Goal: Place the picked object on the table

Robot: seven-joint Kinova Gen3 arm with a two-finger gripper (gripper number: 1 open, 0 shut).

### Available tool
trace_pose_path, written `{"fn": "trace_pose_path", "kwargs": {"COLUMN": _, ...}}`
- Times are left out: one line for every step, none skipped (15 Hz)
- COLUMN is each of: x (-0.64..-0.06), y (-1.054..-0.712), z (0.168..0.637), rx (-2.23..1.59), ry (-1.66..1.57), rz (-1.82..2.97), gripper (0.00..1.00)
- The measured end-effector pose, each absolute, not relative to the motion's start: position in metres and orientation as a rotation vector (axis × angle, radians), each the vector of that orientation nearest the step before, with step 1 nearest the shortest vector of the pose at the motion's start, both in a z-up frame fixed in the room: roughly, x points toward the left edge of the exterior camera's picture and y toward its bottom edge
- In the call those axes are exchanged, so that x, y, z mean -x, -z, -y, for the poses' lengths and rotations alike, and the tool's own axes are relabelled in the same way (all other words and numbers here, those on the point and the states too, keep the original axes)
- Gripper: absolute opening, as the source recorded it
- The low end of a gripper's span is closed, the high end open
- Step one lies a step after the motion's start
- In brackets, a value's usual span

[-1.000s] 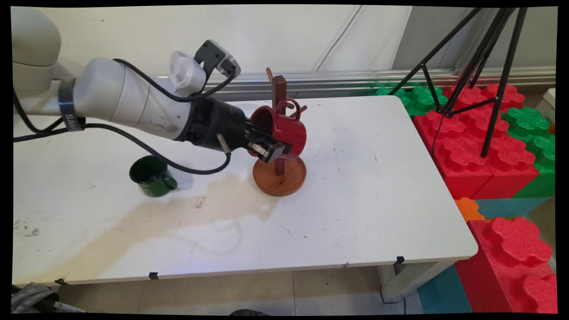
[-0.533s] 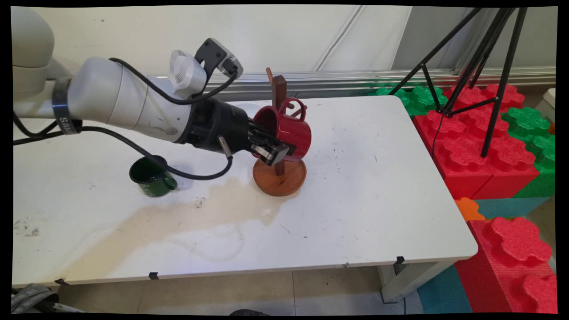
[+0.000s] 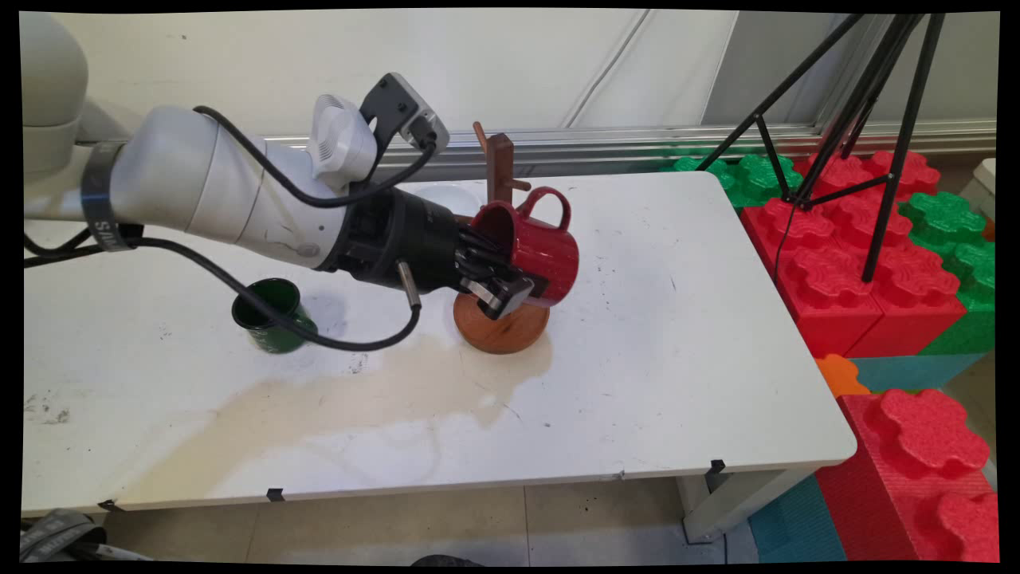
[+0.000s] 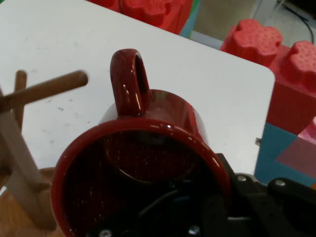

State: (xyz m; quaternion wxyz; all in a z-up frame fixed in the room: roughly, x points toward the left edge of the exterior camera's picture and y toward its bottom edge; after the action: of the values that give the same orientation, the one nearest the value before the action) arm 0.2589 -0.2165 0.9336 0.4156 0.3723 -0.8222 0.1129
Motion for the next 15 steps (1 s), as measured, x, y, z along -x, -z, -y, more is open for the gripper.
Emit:
{"fn": "trace_pose_path", "kwargs": {"x": -0.257, "y": -0.935, "z": 0.215, "rx": -0.917, "ry": -0.283, "rz": 2.071, "gripper": 0.0}}
{"fn": "trace_pose_path", "kwargs": {"x": -0.254, "y": -0.936, "z": 0.213, "rx": -0.897, "ry": -0.284, "rz": 2.08, "gripper": 0.0}}
{"fn": "trace_pose_path", "kwargs": {"x": -0.253, "y": -0.937, "z": 0.21, "rx": -0.879, "ry": -0.282, "rz": 2.09, "gripper": 0.0}}
{"fn": "trace_pose_path", "kwargs": {"x": -0.252, "y": -0.938, "z": 0.209, "rx": -0.868, "ry": -0.28, "rz": 2.097, "gripper": 0.0}}
{"fn": "trace_pose_path", "kwargs": {"x": -0.251, "y": -0.938, "z": 0.206, "rx": -0.851, "ry": -0.274, "rz": 2.111, "gripper": 0.0}}
{"fn": "trace_pose_path", "kwargs": {"x": -0.251, "y": -0.938, "z": 0.204, "rx": -0.842, "ry": -0.269, "rz": 2.122, "gripper": 0.0}}
{"fn": "trace_pose_path", "kwargs": {"x": -0.251, "y": -0.938, "z": 0.2, "rx": -0.83, "ry": -0.26, "rz": 2.141, "gripper": 0.0}}
{"fn": "trace_pose_path", "kwargs": {"x": -0.251, "y": -0.938, "z": 0.197, "rx": -0.824, "ry": -0.254, "rz": 2.156, "gripper": 0.0}}
{"fn": "trace_pose_path", "kwargs": {"x": -0.253, "y": -0.938, "z": 0.193, "rx": -0.816, "ry": -0.247, "rz": 2.181, "gripper": 0.0}}
{"fn": "trace_pose_path", "kwargs": {"x": -0.255, "y": -0.937, "z": 0.189, "rx": -0.809, "ry": -0.24, "rz": 2.212, "gripper": 0.0}}
{"fn": "trace_pose_path", "kwargs": {"x": -0.26, "y": -0.937, "z": 0.185, "rx": -0.803, "ry": -0.238, "rz": 2.245, "gripper": 0.0}}
{"fn": "trace_pose_path", "kwargs": {"x": -0.265, "y": -0.938, "z": 0.183, "rx": -0.801, "ry": -0.241, "rz": 2.27, "gripper": 0.0}}
{"fn": "trace_pose_path", "kwargs": {"x": -0.271, "y": -0.939, "z": 0.181, "rx": -0.796, "ry": -0.248, "rz": 2.298, "gripper": 0.0}}
{"fn": "trace_pose_path", "kwargs": {"x": -0.278, "y": -0.94, "z": 0.181, "rx": -0.788, "ry": -0.258, "rz": 2.327, "gripper": 0.0}}
{"fn": "trace_pose_path", "kwargs": {"x": -0.284, "y": -0.942, "z": 0.182, "rx": -0.778, "ry": -0.271, "rz": 2.352, "gripper": 0.0}}
